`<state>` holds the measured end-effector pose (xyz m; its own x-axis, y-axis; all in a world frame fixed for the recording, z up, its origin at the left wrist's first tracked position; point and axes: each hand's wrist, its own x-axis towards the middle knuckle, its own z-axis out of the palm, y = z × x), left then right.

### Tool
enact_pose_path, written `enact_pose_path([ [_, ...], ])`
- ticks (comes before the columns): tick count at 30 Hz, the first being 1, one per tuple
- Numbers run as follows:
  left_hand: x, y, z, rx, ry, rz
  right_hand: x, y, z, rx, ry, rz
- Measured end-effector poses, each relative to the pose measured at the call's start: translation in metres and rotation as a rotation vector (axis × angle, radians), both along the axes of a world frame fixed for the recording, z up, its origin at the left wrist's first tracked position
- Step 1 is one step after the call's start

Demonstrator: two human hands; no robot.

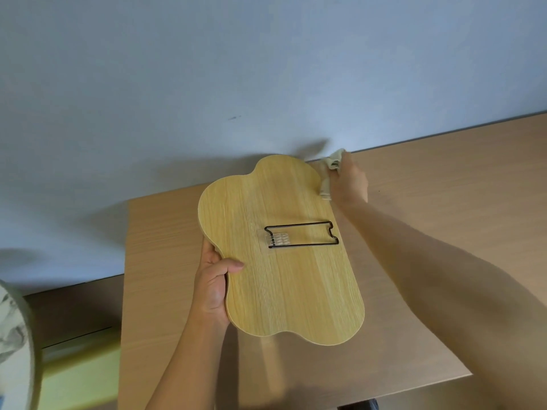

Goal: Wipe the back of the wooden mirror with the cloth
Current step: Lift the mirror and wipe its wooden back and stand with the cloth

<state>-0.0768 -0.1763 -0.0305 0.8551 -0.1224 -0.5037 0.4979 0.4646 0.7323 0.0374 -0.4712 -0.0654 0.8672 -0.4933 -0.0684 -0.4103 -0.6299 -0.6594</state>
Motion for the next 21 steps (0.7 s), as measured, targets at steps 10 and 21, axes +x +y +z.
enact_pose_path([
  [10, -0.001, -0.003, 0.003, 0.042, -0.022, 0.018, -0.035, 0.066, 0.010, 0.257, -0.051, 0.381],
  [21, -0.001, -0.004, 0.007, 0.023, -0.039, 0.027, -0.071, 0.038, 0.046, 0.318, -0.158, 0.141],
])
